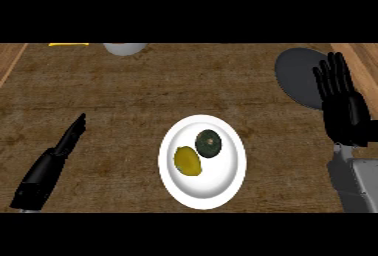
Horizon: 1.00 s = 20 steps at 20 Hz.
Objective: Pick the squash from the plate and place it in the pan
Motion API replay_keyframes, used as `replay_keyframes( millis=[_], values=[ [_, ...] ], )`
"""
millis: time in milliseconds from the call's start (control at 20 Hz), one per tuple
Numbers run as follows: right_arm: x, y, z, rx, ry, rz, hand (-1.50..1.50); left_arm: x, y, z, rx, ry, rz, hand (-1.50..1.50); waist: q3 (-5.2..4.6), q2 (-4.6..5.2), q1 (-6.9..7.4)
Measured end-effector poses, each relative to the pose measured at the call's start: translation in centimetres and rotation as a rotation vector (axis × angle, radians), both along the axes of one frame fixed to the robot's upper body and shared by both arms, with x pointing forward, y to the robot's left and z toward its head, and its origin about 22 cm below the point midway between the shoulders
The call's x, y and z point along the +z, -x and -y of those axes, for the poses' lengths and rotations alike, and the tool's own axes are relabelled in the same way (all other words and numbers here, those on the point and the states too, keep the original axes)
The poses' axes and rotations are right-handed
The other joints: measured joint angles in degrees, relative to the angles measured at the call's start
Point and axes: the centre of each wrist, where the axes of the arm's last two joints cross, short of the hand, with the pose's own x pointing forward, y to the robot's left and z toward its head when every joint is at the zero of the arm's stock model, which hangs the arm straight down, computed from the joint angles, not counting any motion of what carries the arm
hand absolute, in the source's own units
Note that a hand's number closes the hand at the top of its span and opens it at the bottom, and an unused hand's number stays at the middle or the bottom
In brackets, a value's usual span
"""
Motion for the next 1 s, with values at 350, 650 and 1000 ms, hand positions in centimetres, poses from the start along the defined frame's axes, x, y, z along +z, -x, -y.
replay_keyframes(
  millis=[350,650,1000],
  values=[
    [1.6,-1.1,-3.3,0.275,0.141,0.078,1.50,0.0,-1.5,4.7,-0.018,0.228,0.088,0.00,1.40,0.44,2.46],
    [-2.7,1.9,-2.4,0.261,0.254,0.030,-1.50,-0.8,-2.2,7.6,-0.006,0.362,0.098,0.00,1.81,0.28,2.10],
    [-1.4,2.8,-0.7,0.300,0.491,0.055,-1.50,-1.1,-2.5,8.6,-0.005,0.398,0.095,0.00,1.91,0.19,2.17]
  ],
)
